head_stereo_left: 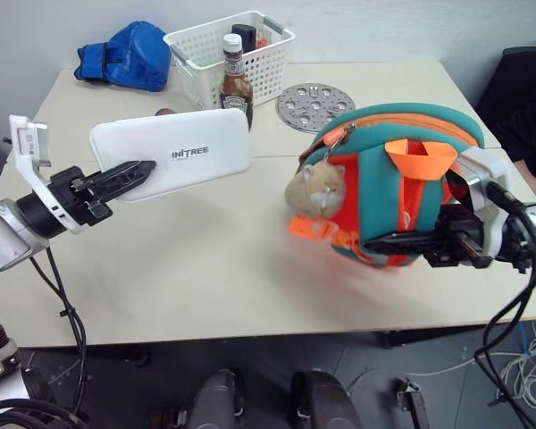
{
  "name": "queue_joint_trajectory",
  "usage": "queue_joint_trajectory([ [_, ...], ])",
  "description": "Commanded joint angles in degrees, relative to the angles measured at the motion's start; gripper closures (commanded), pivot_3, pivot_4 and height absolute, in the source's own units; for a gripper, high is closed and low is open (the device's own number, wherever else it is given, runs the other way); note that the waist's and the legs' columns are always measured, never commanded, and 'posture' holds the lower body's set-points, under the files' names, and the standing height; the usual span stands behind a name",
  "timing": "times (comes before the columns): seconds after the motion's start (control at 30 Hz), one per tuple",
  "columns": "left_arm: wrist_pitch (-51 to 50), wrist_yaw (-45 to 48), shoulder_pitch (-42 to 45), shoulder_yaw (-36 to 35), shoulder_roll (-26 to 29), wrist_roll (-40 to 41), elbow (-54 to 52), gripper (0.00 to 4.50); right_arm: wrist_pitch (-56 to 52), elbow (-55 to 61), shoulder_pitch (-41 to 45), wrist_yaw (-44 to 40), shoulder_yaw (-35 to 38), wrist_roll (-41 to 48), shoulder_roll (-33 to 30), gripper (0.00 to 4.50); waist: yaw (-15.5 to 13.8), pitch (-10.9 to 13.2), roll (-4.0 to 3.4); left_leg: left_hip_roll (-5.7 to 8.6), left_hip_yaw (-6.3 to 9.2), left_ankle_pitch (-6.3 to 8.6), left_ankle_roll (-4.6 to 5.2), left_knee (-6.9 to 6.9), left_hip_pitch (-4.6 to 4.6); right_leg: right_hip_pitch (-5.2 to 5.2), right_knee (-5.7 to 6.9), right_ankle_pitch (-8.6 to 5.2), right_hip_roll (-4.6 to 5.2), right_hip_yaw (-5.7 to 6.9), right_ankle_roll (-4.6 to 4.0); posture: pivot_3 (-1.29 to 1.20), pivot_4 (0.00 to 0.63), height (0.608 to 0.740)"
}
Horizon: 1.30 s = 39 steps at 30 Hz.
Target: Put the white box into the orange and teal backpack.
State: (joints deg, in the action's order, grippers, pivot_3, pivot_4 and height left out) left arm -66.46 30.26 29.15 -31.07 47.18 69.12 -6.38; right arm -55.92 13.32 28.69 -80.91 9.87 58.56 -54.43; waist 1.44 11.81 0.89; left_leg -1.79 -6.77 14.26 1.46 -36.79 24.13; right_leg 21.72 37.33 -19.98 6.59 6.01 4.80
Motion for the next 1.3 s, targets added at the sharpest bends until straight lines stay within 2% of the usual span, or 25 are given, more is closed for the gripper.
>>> queue_joint_trajectory([
  [0.03,2.58,4.75,3.99,1.63,1.38,1.08,-3.13,3.16,-3.29,3.08,1.05,-3.53,3.34,6.61,-3.12,4.49,-0.08,0.02,0.03,0.0,0.0,0.0,0.01,-0.01,0.0,0.0,0.0,0.0,0.01,0.0,0.0,0.0,0.15,0.74],
  [0.13,3.76,8.13,5.52,4.28,1.41,0.66,-4.79,3.16,-3.27,2.27,2.11,-1.58,2.22,6.22,-2.46,4.49,-0.06,0.03,0.05,0.01,0.0,0.02,0.03,-0.04,0.01,-0.04,-0.04,0.0,0.02,-0.01,0.0,0.0,0.15,0.74],
  [0.3,8.94,14.13,8.03,10.8,1.27,-4.61,-6.96,3.16,-2.05,1.99,1.24,-1.18,0.58,4.26,-2.15,4.49,-0.19,0.03,0.06,0.02,-0.02,0.02,0.02,-0.05,0.01,-0.03,-0.04,0.0,0.01,0.01,0.0,0.0,0.15,0.74],
  [0.43,18.24,19.73,8.99,19.81,2.18,-17.08,-6.32,3.16,-2.35,1.39,1.56,-0.57,0.37,4.4,-1.83,4.49,-0.67,0.03,0.06,0.03,-0.06,0.01,0.03,-0.1,0.01,-0.05,-0.05,0.0,-0.01,0.0,0.0,0.0,0.15,0.74],
  [0.53,23.65,22.18,10.92,23.67,1.28,-22.95,-3.69,3.16,-2.69,1.39,1.56,-0.23,0.46,4.75,-1.74,4.49,-1.32,0.03,0.06,0.02,-0.13,0.02,0.05,-0.12,0.0,-0.05,-0.12,0.0,-0.02,-0.02,0.0,0.0,0.15,0.74],
  [0.63,26.36,25.25,13.32,25.77,0.85,-25.82,-1.72,3.16,-2.62,1.46,1.33,-0.08,0.45,4.64,-1.78,4.49,-1.76,0.03,0.07,0.02,-0.11,-0.01,0.11,-0.14,0.06,-0.09,-0.25,0.0,-0.02,-0.01,0.0,0.0,0.15,0.74],
  [0.83,31.02,35.24,17.92,29.14,3.83,-31.27,2.75,3.16,-2.66,-0.47,2.34,1.7,-0.01,3.98,-0.59,4.49,-1.57,0.03,0.06,0.04,-0.15,0.04,0.25,-0.2,0.13,-0.15,-0.41,0.0,0.01,0.0,0.0,0.0,0.15,0.74],
  [1.03,36.66,45.88,26.89,34.05,5.21,-37.65,9.7,3.16,-1.66,-1.52,3.2,2.5,-1.36,1.81,0.93,4.49,-1.48,0.04,0.07,0.03,-0.17,0.04,0.25,-0.22,0.12,-0.12,-0.35,0.0,-0.03,0.02,0.0,0.0,0.15,0.74],
  [1.2,39.25,50.85,33.35,39.03,2.43,-42.76,14.07,3.16,-1.05,-1.18,2.91,2.36,-1.92,0.97,1.49,4.49,-1.47,0.04,0.06,0.03,-0.21,0.05,0.27,-0.27,0.12,-0.12,-0.31,0.01,-0.08,0.02,0.01,0.0,0.15,0.74],
  [1.3,39.09,47.08,34.94,39.96,-2.52,-45.1,15.79,3.16,-0.66,-0.23,2.41,2.58,-1.94,1.07,1.9,4.49,-1.51,0.03,0.07,0.03,-0.22,0.03,0.3,-0.3,0.12,-0.13,-0.3,0.01,-0.08,0.0,0.02,0.0,0.15,0.74],
])
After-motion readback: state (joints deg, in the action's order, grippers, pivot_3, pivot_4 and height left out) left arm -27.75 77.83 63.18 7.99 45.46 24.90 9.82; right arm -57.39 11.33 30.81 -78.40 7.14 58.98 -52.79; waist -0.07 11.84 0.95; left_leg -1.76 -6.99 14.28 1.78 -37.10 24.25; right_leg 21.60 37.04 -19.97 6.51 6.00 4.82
